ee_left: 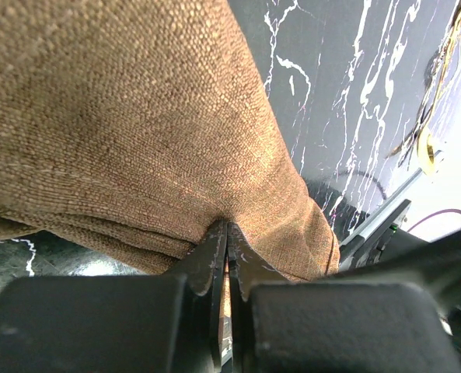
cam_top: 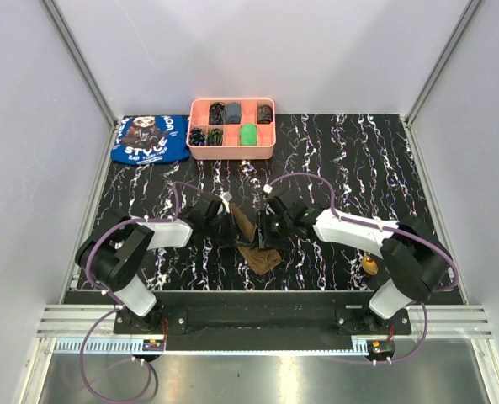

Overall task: Fold the napkin into a case and place the utensils inside
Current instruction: Smooth out the smaller rectangle-folded napkin at the center of the board.

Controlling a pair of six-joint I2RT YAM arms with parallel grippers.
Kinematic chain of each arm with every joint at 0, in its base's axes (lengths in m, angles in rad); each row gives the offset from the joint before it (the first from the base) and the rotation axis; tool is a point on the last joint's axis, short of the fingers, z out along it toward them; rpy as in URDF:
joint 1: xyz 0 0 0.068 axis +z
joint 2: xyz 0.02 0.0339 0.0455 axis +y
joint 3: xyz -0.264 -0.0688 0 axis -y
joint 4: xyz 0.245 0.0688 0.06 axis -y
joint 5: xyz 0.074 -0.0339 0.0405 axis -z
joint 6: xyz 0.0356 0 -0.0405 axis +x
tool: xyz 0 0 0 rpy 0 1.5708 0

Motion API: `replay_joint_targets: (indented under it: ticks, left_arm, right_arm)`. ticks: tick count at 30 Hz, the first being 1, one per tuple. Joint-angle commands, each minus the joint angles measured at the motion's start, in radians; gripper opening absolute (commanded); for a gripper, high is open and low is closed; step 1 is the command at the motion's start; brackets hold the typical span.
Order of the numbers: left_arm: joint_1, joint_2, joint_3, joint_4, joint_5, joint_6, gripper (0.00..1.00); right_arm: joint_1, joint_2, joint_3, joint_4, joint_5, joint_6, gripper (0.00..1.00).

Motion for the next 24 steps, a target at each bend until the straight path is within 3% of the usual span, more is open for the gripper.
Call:
replay_joint_targets:
  ticks: [1,5,16,20,24]
  left_arm:
    - [0.008,0.004,-0.019,-0.055,-0.103,0.049,0.03]
    - [0.008,-0.008,-0.004,-0.061,-0.096,0.045,0.03]
    - [0.091,-0.159,0.169,-0.193,-0.013,0.066,0.07]
    - [0.106,-0.200,0.255,-0.341,-0.181,0.178,0.18]
    - [0.106,-0.211,0.278,-0.443,-0.330,0.236,0.18]
  right_arm:
    - [0.002,-0.051,-0.053,0.025,-0.032,0.041,0.40]
    - [0.003,-0.021,-0.130,0.105,-0.056,0.074,0.30]
    - [0.003,0.038,-0.202,0.131,0.010,0.046,0.25]
    - [0.003,-0.011,-0.159,0.090,-0.009,0.038,0.27]
    - [0.003,-0.027,-0.075,0.032,-0.004,0.002,0.35]
